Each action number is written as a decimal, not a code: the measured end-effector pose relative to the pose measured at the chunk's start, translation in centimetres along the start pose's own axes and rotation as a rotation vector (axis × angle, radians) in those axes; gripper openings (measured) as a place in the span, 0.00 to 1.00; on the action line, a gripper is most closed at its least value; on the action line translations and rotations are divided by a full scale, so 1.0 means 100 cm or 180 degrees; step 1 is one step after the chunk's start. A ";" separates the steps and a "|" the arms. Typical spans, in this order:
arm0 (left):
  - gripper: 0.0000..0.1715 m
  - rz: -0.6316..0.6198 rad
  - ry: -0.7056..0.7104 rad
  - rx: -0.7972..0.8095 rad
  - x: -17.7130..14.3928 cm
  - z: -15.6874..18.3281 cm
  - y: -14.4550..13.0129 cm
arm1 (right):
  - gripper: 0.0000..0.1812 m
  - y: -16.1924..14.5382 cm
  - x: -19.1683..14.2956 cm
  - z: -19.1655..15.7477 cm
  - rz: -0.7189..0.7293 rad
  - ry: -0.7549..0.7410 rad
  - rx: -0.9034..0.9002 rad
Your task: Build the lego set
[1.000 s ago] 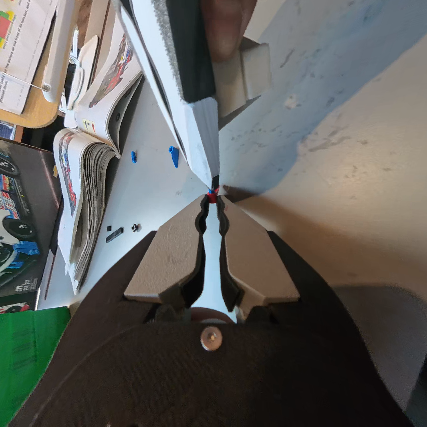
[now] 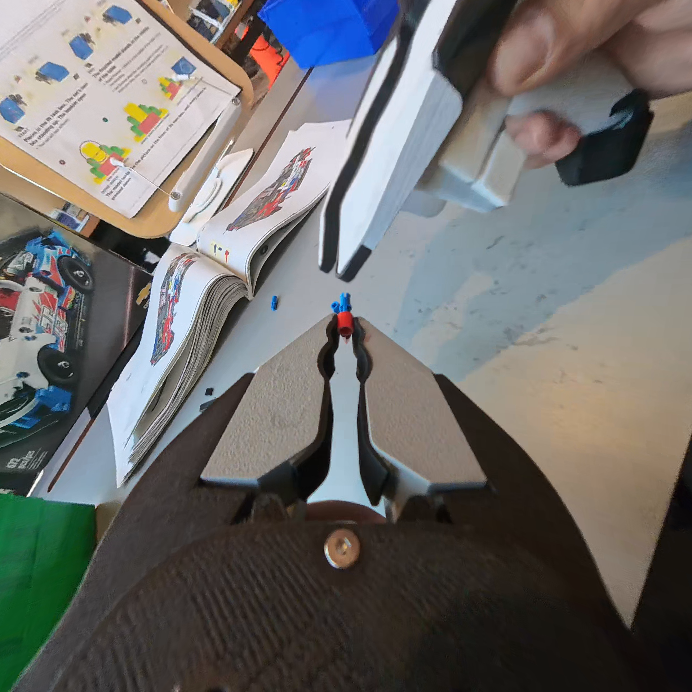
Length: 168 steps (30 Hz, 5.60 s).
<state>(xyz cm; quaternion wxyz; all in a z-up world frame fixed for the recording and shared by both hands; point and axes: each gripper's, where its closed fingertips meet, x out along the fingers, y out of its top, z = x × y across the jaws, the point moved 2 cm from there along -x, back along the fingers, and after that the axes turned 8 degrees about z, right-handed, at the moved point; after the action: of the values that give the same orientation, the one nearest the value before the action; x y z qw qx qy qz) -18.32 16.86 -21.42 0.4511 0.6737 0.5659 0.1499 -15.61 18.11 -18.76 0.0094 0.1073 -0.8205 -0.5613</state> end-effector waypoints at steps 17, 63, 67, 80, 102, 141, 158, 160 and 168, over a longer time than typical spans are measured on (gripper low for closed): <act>0.02 -0.0260 0.0318 0.0547 0.008 -0.001 -0.008 | 0.15 -0.010 0.009 0.003 -0.0032 -0.0090 0.0354; 0.02 0.0963 -0.0161 -0.0655 -0.013 -0.007 0.028 | 0.05 0.008 0.001 -0.011 0.0194 0.0542 0.1305; 0.02 0.0906 -0.0182 -0.0699 -0.011 -0.006 0.025 | 0.02 0.009 0.002 -0.012 0.0266 0.0654 0.1476; 0.09 0.0951 -0.0233 -0.0645 -0.011 -0.002 0.025 | 0.01 0.020 -0.008 -0.015 0.0547 0.1143 0.2042; 0.01 0.0374 0.0185 -0.0074 -0.005 -0.009 0.018 | 0.13 0.012 -0.009 -0.001 0.0106 0.0050 0.0336; 0.01 -0.0134 0.0595 0.1183 0.007 0.003 -0.004 | 0.10 -0.021 0.010 -0.001 -0.0666 -0.0990 -0.1863; 0.01 0.1404 -0.2284 -0.2334 -0.038 0.037 0.055 | 0.08 0.020 -0.046 -0.054 -0.0200 0.0242 -0.1735; 0.01 0.1457 -0.2517 -0.2452 -0.044 0.041 0.061 | 0.10 0.012 -0.046 -0.059 -0.0337 0.0329 -0.1880; 0.01 0.1285 -0.2855 -0.2563 -0.045 0.054 0.054 | 0.02 -0.014 -0.037 -0.063 -0.0503 0.0427 -0.1957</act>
<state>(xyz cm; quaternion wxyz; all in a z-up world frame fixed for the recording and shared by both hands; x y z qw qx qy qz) -12.49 10.73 -18.85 0.8251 0.5420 0.0831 0.1363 -10.92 12.54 -17.31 0.0518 0.1995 -0.5993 -0.7735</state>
